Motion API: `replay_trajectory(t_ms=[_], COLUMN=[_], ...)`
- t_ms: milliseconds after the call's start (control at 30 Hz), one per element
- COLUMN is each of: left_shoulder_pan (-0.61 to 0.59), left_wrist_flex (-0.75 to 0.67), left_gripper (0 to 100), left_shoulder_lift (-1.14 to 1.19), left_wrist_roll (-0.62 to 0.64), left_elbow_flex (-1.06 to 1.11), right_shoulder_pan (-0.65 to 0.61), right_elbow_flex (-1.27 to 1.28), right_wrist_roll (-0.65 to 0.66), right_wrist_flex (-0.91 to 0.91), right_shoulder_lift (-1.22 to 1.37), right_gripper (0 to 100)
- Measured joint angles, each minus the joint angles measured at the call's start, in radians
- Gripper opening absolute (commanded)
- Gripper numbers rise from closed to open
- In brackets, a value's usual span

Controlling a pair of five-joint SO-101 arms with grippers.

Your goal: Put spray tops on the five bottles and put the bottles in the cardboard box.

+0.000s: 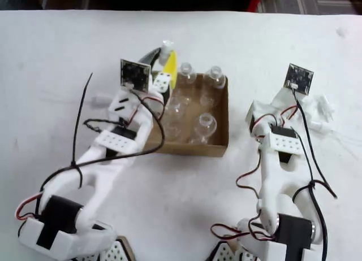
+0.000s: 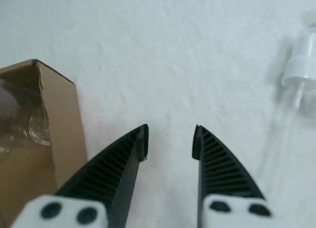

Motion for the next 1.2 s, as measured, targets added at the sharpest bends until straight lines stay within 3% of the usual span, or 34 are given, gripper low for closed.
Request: replay_trajectory(t_ms=[400,700,967,1100,1200], left_shoulder_pan=[-0.012,-0.017,-0.017,-0.043,-0.098], left_wrist_flex=[0.000,0.002,0.224,0.255,0.364], left_gripper=[10,17,22,18,11], left_shoulder_lift=[-0.002,-0.147,-0.192,-0.218,-0.295], left_wrist_roll=[0.000,0.000,0.048,0.092,0.133], left_elbow_flex=[0.025,0.135,0.132,0.095,0.011], right_shoulder_pan=[0.000,0.000,0.000,0.000,0.000], right_elbow_flex=[0.000,0.000,0.000,0.000,0.000], right_wrist_roll=[0.000,0.000,0.000,0.000,0.000], right_wrist_flex=[0.000,0.000,0.000,0.000,0.000], right_shoulder_lift=[0.000,0.000,0.000,0.000,0.000], right_gripper=[12.7,12.7,12.7,12.7,12.7])
